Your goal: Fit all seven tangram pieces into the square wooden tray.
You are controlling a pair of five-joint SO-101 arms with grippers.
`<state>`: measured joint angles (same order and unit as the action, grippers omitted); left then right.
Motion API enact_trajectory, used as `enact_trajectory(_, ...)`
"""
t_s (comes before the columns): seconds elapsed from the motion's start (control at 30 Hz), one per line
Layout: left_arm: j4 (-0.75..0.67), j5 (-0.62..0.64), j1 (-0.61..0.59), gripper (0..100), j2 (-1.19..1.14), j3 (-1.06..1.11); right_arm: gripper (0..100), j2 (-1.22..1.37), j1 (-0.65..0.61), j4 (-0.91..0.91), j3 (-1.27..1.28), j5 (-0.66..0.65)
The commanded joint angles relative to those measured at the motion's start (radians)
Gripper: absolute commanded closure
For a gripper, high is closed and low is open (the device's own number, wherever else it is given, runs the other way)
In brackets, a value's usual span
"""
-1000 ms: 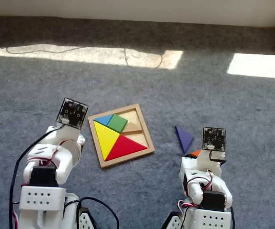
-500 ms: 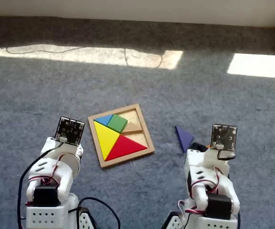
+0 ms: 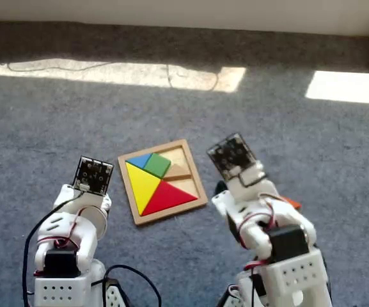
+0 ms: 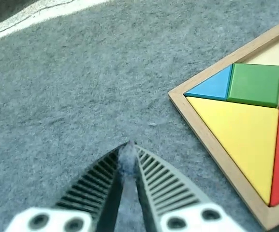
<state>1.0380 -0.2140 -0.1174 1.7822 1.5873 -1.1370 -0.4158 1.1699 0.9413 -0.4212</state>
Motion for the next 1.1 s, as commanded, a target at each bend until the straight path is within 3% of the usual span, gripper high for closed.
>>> enact_trajectory(0.0, 0.002, -0.008, -0.016, 99, 0.041, -0.004, 87.0, 0.332, -0.065, -0.012, -0.211, -0.124)
enact_trajectory(0.2, 0.002, -0.008, -0.016, 99, 0.041, -0.004, 73.0, 0.766, -0.102, -0.012, -0.466, -0.129)
enact_trajectory(0.43, 0.002, -0.008, -0.018, 99, 0.039, -0.004, 72.4, 1.136, -0.186, -0.013, -0.668, -0.27)
enact_trajectory(1.07, 0.003, -0.008, -0.018, 99, 0.039, -0.004, 72.4, 1.534, -0.229, -0.019, -0.958, -0.304)
